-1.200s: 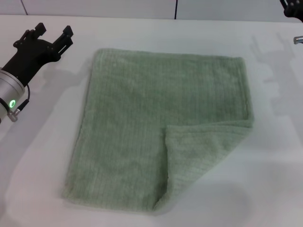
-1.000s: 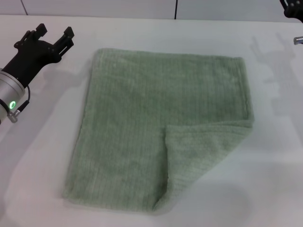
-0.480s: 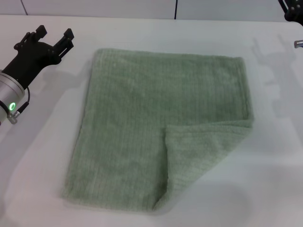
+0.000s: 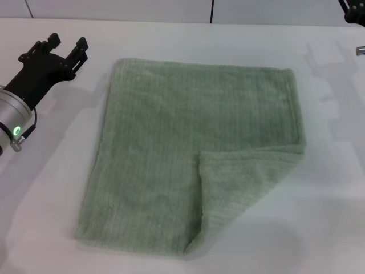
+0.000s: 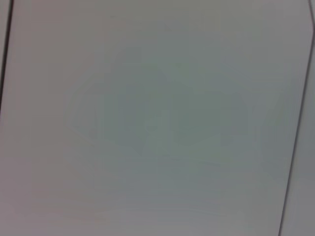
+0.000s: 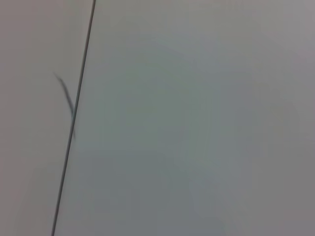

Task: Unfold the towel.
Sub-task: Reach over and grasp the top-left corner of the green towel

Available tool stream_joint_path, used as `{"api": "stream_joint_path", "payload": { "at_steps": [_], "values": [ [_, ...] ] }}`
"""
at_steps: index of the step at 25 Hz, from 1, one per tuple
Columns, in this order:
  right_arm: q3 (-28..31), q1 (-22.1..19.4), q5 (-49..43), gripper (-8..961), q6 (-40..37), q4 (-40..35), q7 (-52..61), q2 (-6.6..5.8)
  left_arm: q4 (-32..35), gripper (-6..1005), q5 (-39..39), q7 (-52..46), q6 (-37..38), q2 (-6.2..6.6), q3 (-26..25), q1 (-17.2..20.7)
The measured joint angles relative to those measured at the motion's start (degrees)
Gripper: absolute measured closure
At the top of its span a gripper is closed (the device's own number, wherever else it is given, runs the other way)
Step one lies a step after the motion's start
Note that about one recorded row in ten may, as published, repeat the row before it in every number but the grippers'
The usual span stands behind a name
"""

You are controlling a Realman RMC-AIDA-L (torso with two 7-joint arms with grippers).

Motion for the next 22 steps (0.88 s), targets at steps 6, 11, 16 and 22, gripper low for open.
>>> {"api": "stream_joint_path", "payload": {
  "at_steps": [6,11,16,22],
  "values": [
    [0.07,0.07,0.01,224,-0.45,-0.16,-0.13,-0.1,-0.07,365,0.03,0.32,-1.02,-0.1,0.44,-0.82],
    [0.54,0.69,0.11,224,-0.64,-0.43,0.1,-0.28,-0.07,562,0.03,-0.97,-3.76,-0.15,1.62,-2.11],
    [2.72,0.82,0.14,223,-0.54,-0.9,0.33,-0.36,0.04,780,0.02,-2.65,-4.58,-0.02,5.41,-3.3],
    [2.96,0.55,0.13,223,-0.47,-1.04,0.36,-0.33,-0.03,1001,0.02,-2.85,-6.65,-0.05,11.64,-4.26]
  ]
}}
